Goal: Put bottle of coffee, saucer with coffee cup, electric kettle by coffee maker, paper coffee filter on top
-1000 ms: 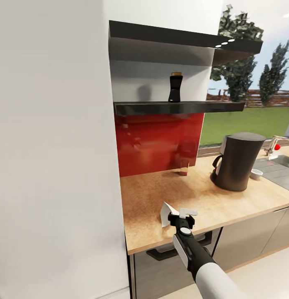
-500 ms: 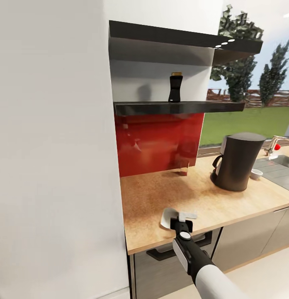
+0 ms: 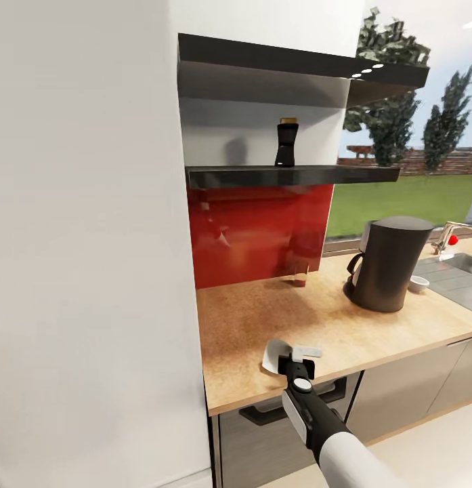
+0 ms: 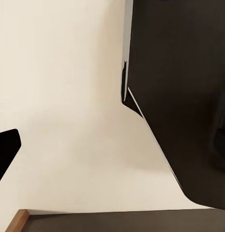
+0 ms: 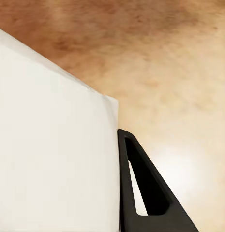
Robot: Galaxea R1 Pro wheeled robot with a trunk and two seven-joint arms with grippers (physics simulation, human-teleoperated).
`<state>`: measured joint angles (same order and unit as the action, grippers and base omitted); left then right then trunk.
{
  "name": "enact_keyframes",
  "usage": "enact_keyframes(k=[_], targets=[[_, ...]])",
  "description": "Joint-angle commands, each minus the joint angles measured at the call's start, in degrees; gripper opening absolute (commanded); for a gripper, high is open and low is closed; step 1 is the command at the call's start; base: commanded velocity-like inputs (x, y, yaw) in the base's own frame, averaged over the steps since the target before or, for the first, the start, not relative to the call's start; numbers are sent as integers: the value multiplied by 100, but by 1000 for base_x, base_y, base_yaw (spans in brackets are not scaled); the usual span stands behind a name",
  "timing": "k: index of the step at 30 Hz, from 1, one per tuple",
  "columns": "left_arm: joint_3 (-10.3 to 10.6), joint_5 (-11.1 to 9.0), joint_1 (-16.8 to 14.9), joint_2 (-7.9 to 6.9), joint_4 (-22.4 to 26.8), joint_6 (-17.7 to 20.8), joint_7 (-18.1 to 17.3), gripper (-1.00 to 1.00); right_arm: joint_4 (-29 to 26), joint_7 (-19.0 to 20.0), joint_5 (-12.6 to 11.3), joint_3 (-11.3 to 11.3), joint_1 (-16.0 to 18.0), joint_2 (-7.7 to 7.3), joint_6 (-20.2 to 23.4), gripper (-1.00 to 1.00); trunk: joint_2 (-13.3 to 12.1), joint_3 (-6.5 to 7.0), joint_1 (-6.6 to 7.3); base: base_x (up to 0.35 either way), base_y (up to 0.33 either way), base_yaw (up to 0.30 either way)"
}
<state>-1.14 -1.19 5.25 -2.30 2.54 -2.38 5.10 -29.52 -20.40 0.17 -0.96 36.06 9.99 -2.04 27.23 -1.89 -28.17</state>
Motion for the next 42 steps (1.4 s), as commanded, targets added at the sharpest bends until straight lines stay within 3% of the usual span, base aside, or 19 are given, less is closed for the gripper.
enact_keyframes(k=[1,20,24,28,30,32,33,34,36,39,42], targets=[[-9,-12,3,-3,10,-8,8,100,7,-21,-23,-10,6,1,-24,-100,10,-11,-3,0,0,0],[-9,-15,3,-16,11,-32,2,100,-99,-22,-32,8,5,1,-15,-100,10,-11,-3,0,-19,0],[-21,-19,3,-18,19,-34,5,100,-911,7,-34,9,6,1,26,-100,10,-11,-3,0,-250,0],[-29,-28,3,-15,34,-35,4,100,-1295,185,-33,8,6,1,90,-100,10,-11,-3,0,-271,0],[-23,-29,1,-8,57,-35,4,100,-1510,661,-29,4,6,1,255,-100,10,-11,-3,0,-274,0],[-19,-30,-4,2,89,-35,7,100,-1769,1716,-23,5,6,1,612,-100,10,-11,-3,0,-276,0],[-19,-30,-4,4,96,-35,7,100,-1816,1966,-22,5,6,1,683,-100,10,-11,-3,0,-276,0],[-19,-30,-5,8,108,-35,8,100,-1902,2474,-20,6,6,-65,815,-100,10,-11,-3,0,-277,0],[-18,-30,-6,56,127,-35,8,100,-2067,3888,-7,7,6,-297,1043,-100,10,-11,-3,0,-277,0],[-18,-30,-6,160,137,-35,8,100,-2120,4677,-7,8,6,-503,1116,-100,10,-11,-3,0,-280,0],[-18,-30,-16,199,151,-33,8,100,-2129,4803,-14,-5,6,-596,1121,-100,10,-11,-3,0,-285,0]])
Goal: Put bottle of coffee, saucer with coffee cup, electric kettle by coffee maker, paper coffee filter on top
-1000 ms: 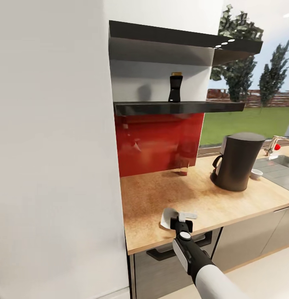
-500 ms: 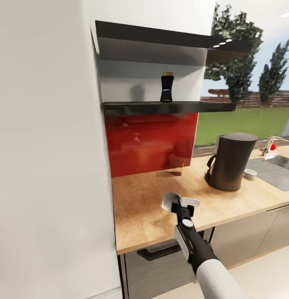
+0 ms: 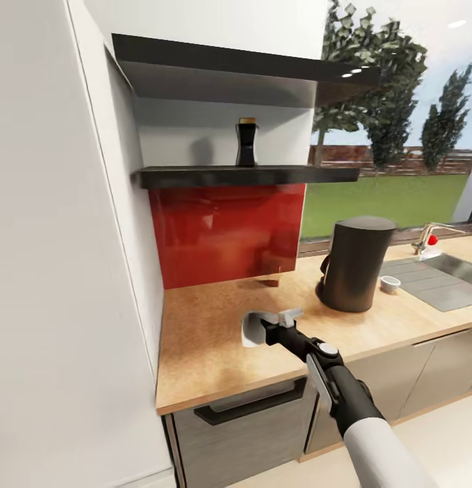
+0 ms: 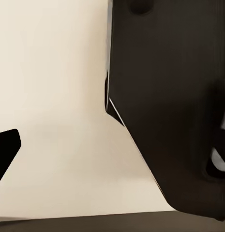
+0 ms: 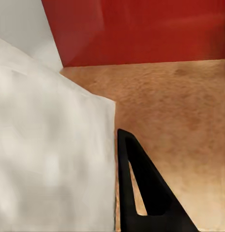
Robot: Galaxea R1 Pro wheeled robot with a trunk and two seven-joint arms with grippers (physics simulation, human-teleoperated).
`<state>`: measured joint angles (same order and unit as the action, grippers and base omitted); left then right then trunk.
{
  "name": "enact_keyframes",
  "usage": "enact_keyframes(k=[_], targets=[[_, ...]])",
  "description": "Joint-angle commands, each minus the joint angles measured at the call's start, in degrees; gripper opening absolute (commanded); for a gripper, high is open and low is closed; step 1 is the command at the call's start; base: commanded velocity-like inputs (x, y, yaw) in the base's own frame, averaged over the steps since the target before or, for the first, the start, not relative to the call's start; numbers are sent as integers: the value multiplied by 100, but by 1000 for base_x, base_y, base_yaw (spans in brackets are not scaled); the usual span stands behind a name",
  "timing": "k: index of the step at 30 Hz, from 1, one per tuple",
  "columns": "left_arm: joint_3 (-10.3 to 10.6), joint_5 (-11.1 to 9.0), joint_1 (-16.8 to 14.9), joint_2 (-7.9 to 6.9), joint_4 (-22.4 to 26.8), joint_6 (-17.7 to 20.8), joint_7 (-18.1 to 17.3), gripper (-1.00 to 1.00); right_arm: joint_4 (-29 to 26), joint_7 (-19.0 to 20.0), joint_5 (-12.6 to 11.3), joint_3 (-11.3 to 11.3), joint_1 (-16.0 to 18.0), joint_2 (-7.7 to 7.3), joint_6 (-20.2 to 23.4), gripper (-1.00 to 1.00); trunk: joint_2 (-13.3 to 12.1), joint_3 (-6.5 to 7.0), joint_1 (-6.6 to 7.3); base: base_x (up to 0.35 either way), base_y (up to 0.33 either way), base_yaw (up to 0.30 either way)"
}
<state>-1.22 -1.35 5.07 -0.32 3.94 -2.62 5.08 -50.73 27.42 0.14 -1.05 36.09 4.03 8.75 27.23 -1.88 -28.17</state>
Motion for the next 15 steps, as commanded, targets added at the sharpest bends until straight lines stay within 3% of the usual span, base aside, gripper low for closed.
enact_keyframes(k=[1,7,15], targets=[[-10,-14,0,27,30,-6,12,100,-5,114,-12,-4,3,-29,40,-100,10,-11,-3,0,-289,0],[-9,-14,-5,220,157,2,18,100,-15,1180,-1,7,3,-165,33,-100,10,-11,-3,45,-304,0],[-10,-21,-6,217,160,6,19,100,-253,1240,-13,-33,3,-174,47,-100,10,-11,-3,113,-312,0]])
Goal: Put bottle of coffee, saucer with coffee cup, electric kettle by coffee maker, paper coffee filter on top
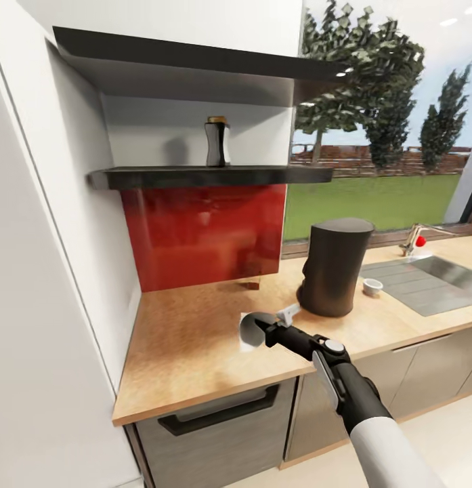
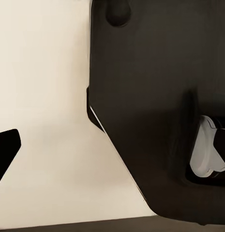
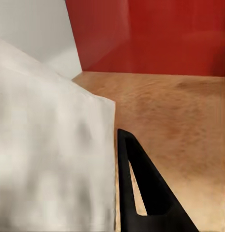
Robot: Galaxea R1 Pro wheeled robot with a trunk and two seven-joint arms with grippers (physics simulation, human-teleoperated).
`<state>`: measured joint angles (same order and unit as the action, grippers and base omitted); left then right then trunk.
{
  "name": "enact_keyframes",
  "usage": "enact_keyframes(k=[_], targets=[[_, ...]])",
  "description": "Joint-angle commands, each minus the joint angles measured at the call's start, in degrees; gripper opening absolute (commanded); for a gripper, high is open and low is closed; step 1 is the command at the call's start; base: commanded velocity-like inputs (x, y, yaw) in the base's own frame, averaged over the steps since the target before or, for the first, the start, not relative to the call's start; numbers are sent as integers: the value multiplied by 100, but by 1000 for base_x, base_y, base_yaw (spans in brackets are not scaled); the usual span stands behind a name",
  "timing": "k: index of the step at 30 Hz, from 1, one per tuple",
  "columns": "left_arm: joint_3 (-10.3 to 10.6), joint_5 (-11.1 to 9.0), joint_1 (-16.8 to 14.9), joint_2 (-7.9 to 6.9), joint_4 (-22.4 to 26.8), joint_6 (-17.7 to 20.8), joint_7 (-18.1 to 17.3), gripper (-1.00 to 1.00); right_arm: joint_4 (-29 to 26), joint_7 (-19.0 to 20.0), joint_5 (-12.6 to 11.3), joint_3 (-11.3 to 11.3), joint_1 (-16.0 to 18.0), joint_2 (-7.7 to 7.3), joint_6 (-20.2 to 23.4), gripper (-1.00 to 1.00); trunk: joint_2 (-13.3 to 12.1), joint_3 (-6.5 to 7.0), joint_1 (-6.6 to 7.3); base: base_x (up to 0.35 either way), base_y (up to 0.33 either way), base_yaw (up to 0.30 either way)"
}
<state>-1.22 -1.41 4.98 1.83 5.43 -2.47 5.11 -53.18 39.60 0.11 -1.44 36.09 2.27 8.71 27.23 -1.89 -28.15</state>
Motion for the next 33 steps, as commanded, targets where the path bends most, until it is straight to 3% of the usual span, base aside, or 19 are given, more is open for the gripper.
enact_keyframes(k=[1,7,33], targets=[[-10,-16,3,2,11,-8,16,100,-12,21,-11,4,4,2,51,-100,10,-11,-4,153,-310,0],[-9,-17,3,2,11,-8,16,100,-9,21,-11,-4,4,1,51,-100,10,-11,-4,159,-307,-138],[-18,-17,3,3,11,-8,16,100,-16,21,-11,-14,4,1,53,-100,10,-11,-4,161,-307,-262]])
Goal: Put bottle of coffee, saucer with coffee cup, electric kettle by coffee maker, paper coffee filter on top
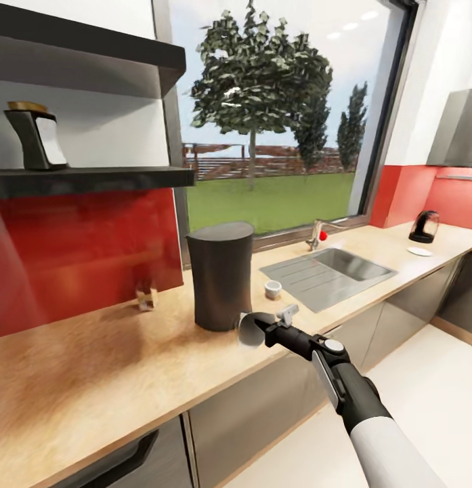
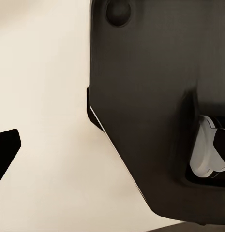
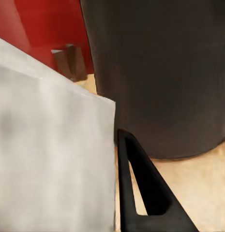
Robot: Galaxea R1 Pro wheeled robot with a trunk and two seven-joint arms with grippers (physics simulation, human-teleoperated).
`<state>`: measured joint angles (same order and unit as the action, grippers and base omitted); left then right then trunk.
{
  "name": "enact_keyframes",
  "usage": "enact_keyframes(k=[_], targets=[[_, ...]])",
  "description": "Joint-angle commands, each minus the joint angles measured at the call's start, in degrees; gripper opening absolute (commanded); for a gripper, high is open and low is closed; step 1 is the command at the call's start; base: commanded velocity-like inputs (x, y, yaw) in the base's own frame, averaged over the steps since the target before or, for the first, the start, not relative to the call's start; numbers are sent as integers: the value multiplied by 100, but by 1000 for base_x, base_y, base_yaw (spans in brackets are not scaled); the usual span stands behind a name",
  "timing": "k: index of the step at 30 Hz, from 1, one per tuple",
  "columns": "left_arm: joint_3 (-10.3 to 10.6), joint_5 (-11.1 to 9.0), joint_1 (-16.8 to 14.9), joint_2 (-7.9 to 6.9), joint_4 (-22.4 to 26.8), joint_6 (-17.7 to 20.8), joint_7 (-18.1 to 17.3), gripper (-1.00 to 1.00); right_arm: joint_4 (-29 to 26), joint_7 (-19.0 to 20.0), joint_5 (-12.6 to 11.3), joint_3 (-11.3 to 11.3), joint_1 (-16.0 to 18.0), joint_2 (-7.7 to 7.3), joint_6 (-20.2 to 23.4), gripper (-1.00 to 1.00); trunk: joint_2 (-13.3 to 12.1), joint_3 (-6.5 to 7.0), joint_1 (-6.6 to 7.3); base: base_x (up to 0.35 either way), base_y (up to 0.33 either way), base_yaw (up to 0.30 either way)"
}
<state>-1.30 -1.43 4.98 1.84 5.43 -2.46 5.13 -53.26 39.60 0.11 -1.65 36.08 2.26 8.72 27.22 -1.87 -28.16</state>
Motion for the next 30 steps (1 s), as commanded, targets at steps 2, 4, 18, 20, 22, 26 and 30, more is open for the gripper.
enact_keyframes(k=[2,4,18,20,22,26,30], targets=[[-10,-15,3,6,11,-8,14,100,-8,21,-11,6,4,3,51,-100,11,-12,-4,161,-306,-264],[-10,-15,3,5,11,-8,14,100,-8,21,-11,6,4,3,52,-100,11,-12,-4,161,-306,-264],[-19,-15,3,1,11,-8,14,100,-2,21,-11,6,4,3,53,-100,11,-12,-4,161,-306,-264],[-19,-15,3,1,11,-8,14,100,-1,21,-11,6,4,3,54,-100,11,-12,-4,161,-307,-264],[-19,-15,3,1,11,-8,14,100,-3,21,-11,6,4,3,53,-100,11,-12,-4,161,-307,-264],[-19,-15,3,1,11,-8,14,100,-4,21,-11,6,4,3,52,-100,11,-12,-4,177,-298,-264],[-26,-17,3,1,11,-8,14,100,-7,21,-11,5,4,8,52,-100,11,-12,-4,229,-258,-229]])
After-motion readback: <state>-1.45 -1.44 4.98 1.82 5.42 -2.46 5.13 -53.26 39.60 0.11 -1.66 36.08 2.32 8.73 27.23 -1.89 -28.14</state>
